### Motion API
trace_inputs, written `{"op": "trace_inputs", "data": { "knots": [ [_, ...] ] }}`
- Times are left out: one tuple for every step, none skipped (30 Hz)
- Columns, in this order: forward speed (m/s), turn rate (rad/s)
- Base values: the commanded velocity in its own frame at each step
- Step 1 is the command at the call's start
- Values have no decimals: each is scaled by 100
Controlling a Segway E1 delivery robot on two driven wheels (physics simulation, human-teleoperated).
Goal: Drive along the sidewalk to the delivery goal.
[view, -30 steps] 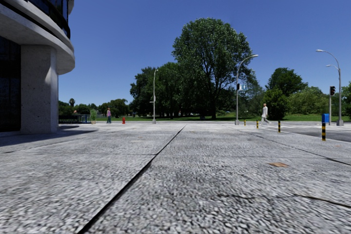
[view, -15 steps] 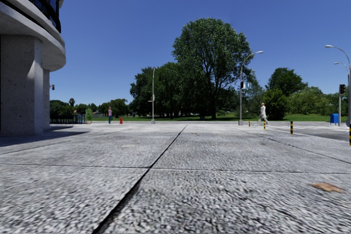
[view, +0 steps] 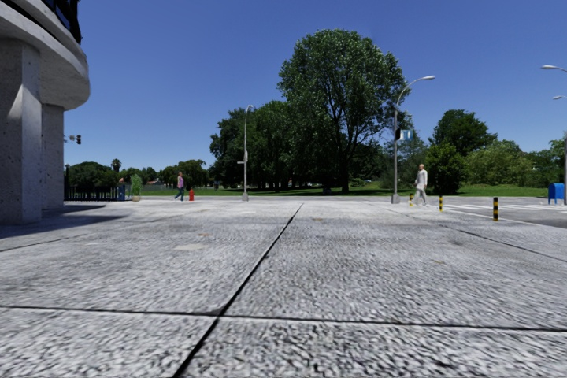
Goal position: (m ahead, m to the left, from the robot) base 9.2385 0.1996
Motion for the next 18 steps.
{"op": "trace_inputs", "data": {
  "knots": [
    [199, 0],
    [199, 0],
    [199, 0],
    [199, 0],
    [199, 0],
    [199, 0],
    [199, 0],
    [199, 0],
    [199, 0],
    [199, 0],
    [199, 0],
    [199, 0],
    [199, 0],
    [199, 0],
    [199, 0],
    [199, 0],
    [199, 0],
    [199, 0]
  ]
}}
